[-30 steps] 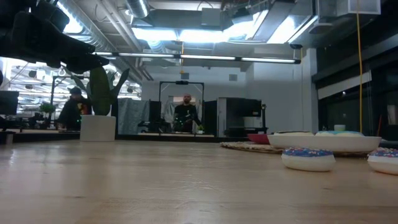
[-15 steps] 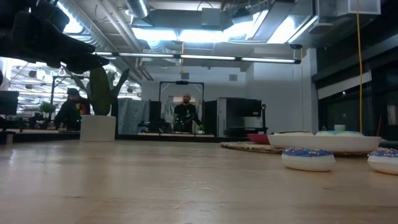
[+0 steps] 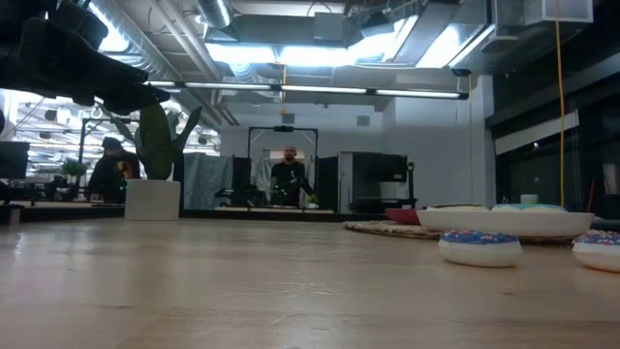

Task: Pick & Place donuts
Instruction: Put the big white donut on the white plate, then put the top small blue donut on the red plate

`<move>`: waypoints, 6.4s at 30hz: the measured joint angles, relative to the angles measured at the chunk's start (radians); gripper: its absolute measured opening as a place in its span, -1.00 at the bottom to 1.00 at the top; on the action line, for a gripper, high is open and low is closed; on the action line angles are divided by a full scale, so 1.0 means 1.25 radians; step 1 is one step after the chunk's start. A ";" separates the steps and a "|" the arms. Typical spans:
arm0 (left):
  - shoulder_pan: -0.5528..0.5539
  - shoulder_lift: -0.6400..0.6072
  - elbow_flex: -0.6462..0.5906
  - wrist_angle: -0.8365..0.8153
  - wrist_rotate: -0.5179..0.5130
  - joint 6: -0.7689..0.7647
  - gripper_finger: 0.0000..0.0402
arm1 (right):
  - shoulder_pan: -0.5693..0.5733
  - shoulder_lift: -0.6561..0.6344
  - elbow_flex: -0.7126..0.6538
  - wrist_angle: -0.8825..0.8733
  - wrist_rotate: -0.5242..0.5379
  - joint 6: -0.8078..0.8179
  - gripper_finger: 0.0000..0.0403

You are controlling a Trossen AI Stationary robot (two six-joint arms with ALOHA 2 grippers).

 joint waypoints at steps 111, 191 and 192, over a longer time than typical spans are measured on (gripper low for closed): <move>0.000 0.000 0.000 0.000 0.001 0.000 0.76 | 0.379 -0.186 -1.266 -0.073 -0.480 1.197 -0.83; 0.000 0.000 0.000 0.000 0.000 0.000 0.76 | 0.523 -0.202 -0.886 -0.248 -0.876 1.293 -0.03; 0.000 0.000 0.000 0.000 0.000 0.000 0.76 | 0.531 -0.207 -0.903 -0.221 -0.866 1.334 -0.03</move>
